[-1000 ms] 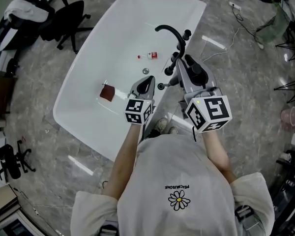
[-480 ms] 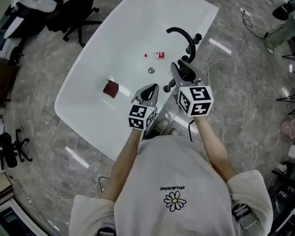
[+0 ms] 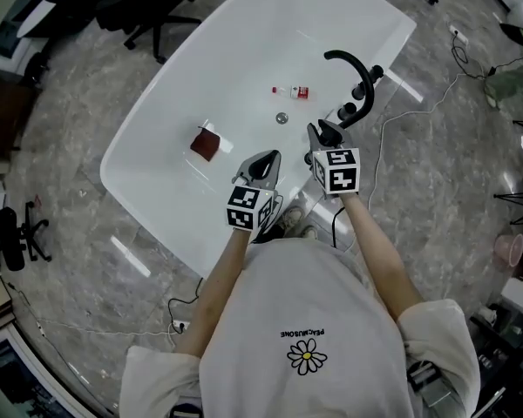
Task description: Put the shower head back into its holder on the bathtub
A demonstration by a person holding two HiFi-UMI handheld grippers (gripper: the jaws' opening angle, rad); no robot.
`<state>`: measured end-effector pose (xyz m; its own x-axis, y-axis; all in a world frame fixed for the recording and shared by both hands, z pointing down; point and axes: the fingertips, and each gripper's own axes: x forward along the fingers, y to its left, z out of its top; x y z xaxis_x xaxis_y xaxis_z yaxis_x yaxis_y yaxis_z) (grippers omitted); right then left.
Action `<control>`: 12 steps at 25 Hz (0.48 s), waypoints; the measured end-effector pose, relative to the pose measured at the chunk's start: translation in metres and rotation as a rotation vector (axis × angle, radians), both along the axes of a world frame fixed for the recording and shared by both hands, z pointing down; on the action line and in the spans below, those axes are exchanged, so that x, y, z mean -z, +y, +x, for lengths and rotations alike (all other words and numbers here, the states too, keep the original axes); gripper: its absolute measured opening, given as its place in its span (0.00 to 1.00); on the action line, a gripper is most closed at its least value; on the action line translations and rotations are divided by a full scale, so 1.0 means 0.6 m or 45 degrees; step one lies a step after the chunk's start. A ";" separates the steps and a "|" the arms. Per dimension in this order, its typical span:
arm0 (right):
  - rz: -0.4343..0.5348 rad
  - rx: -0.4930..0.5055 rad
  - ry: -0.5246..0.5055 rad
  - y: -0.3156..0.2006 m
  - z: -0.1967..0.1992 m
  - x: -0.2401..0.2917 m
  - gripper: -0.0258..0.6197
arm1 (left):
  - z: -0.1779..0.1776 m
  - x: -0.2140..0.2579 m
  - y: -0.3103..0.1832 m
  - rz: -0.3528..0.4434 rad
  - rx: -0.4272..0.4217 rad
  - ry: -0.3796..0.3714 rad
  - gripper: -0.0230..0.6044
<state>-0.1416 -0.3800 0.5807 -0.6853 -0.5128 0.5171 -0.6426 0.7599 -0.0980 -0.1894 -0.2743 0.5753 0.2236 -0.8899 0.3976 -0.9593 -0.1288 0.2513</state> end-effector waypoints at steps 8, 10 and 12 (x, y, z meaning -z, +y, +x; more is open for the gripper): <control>-0.190 -0.031 0.279 0.038 0.038 -0.160 0.18 | -0.024 -0.021 0.002 -0.045 0.016 0.053 0.03; -0.181 -0.015 0.292 0.039 0.035 -0.164 0.18 | -0.023 -0.027 0.001 -0.058 0.010 0.063 0.03; -0.180 0.015 0.317 0.037 0.025 -0.169 0.18 | -0.021 -0.036 0.001 -0.072 0.006 0.068 0.03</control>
<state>-0.1264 -0.3579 0.6822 -0.5335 -0.4165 0.7361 -0.6516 0.7573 -0.0437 -0.2019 -0.2739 0.5972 0.2417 -0.8676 0.4346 -0.9449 -0.1085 0.3088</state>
